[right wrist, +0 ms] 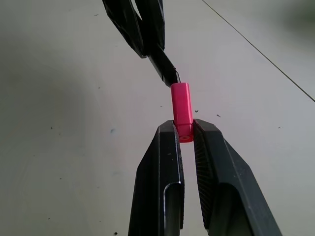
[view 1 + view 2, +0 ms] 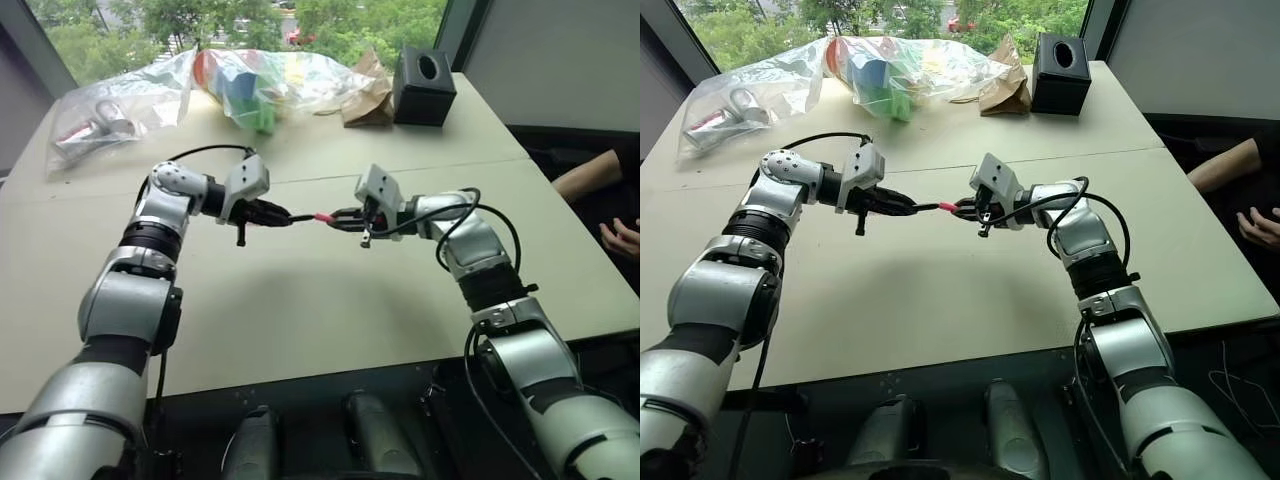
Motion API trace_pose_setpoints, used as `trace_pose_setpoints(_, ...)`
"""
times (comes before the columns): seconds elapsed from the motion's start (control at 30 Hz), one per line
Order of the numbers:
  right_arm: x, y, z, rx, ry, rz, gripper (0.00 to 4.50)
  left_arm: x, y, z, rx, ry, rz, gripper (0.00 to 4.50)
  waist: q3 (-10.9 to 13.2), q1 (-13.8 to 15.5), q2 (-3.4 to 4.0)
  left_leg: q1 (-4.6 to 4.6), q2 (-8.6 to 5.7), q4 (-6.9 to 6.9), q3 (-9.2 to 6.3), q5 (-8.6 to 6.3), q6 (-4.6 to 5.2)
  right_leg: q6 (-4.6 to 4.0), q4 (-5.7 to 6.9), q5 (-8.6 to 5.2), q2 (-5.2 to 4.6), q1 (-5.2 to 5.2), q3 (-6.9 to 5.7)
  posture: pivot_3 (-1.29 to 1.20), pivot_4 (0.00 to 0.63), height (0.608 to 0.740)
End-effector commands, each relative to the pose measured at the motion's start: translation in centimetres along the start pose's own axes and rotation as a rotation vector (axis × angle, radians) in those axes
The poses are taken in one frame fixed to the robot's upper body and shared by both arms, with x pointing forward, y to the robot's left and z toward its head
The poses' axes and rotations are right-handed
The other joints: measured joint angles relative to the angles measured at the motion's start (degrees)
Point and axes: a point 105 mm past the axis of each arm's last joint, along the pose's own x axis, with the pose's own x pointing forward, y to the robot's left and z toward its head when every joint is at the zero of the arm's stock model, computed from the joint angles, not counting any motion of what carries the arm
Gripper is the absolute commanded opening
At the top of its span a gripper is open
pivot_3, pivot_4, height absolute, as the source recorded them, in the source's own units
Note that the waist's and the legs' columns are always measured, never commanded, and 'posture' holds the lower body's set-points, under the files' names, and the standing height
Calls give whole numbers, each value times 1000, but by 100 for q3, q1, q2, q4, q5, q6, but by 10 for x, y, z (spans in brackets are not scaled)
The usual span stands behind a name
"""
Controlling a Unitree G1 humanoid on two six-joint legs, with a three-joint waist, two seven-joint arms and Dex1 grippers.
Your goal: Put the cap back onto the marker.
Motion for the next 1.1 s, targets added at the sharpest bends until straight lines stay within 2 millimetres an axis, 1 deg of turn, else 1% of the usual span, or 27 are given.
trace_pose_setpoints(0.03, 3, 1, 20, -111, -21, 49, 32, -2, 8, 26, 116, -10, -22, 0, 0, -1, 0, 0, 0, 1, 0, 0, 0, 0, 0, 0, 0, 0, 0, 0, 150, 739)
trace_pose_setpoints(0.17, 1, 1, 21, -181, -2, 73, 32, -3, 8, 32, 135, -7, -49, 0, 0, -1, 0, 0, 0, 0, 0, 0, 0, 0, 0, 0, 0, 0, 0, 0, 150, 739)
trace_pose_setpoints(0.27, 0, -2, 25, -252, -2, 68, 32, -2, 8, 37, 116, -26, -64, 0, 0, -9, 0, 0, -1, 1, 0, 0, 0, 0, 0, 0, 0, 0, -1, 0, 150, 739)
trace_pose_setpoints(0.37, -1, -6, 33, -313, -23, 43, 32, -2, 10, 43, 100, -55, -56, 0, 0, -7, 0, 0, 0, 1, 0, 0, 0, 0, 0, 0, 0, 0, -1, 0, 150, 739)
trace_pose_setpoints(0.57, 1, -2, 43, -372, -55, 39, 32, -2, 12, 43, 103, -56, -39, 0, 0, -5, 0, 0, 0, 1, 0, 0, 0, 0, 1, 0, 0, 0, -1, 0, 150, 739)
trace_pose_setpoints(0.7, 11, 2, 48, -375, -66, 49, 32, -1, 12, 44, 106, -59, -36, 0, 0, -8, 0, 0, 0, 2, -1, 0, 0, 0, 3, 0, 0, 0, -1, 0, 150, 739)
trace_pose_setpoints(0.97, 32, 7, 40, -411, 14, 91, 32, -2, 10, 41, 119, -29, -53, 0, 0, -6, 0, 0, 0, 4, 0, 0, 0, 0, 7, 0, 0, -2, -1, 0, 150, 739)
trace_pose_setpoints(1.1, 38, 10, 43, -439, 20, 121, 32, -1, 10, 41, 131, -27, -54, 0, 0, -7, 0, -1, 0, 6, 0, 0, 0, 0, 7, 0, 0, -2, -1, 0, 150, 739)
